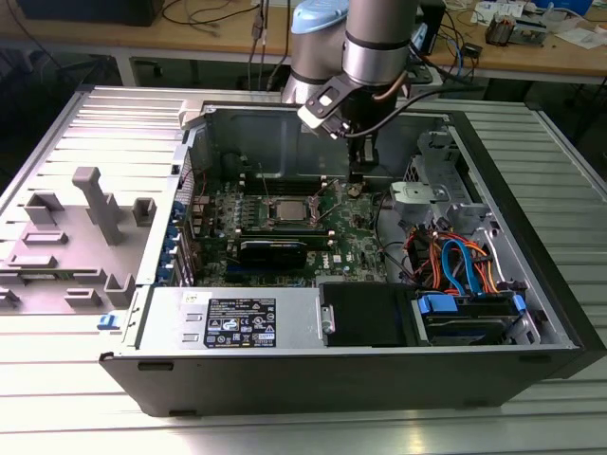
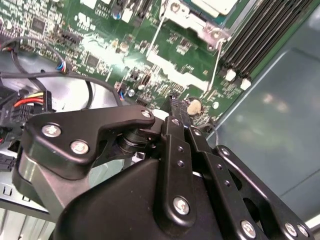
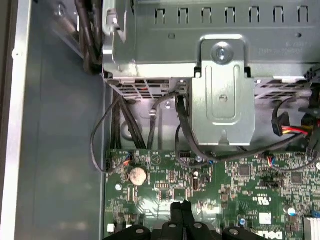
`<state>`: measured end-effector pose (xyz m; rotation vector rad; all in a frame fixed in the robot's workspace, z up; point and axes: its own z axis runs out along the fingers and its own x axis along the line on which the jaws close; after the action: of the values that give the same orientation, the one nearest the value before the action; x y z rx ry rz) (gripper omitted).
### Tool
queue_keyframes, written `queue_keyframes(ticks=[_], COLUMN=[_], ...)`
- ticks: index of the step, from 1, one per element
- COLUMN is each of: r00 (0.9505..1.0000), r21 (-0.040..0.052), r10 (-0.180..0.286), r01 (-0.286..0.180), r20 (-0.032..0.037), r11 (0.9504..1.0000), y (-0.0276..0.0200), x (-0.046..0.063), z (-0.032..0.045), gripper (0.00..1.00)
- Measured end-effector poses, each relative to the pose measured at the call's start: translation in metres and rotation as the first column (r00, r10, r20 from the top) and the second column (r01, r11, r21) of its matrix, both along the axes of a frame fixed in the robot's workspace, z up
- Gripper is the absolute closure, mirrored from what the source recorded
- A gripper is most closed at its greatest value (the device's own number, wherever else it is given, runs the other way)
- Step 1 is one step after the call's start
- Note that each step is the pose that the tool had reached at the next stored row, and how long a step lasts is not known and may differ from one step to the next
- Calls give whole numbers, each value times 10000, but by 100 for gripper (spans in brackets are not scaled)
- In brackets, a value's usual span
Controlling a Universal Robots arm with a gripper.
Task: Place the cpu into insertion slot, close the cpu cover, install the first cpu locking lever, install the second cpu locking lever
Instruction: 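Close the cpu cover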
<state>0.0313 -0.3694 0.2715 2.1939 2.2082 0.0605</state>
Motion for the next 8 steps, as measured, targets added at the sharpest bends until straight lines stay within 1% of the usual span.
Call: queue_keyframes(ticks=[5, 8], r00=[10000, 10000], r21=[0, -1], r10=[0, -2], r01=[0, 2], r20=[-7, -8], r11=[10000, 10000], y=[1, 1], x=[98, 106], z=[-19, -20], gripper=[89, 89])
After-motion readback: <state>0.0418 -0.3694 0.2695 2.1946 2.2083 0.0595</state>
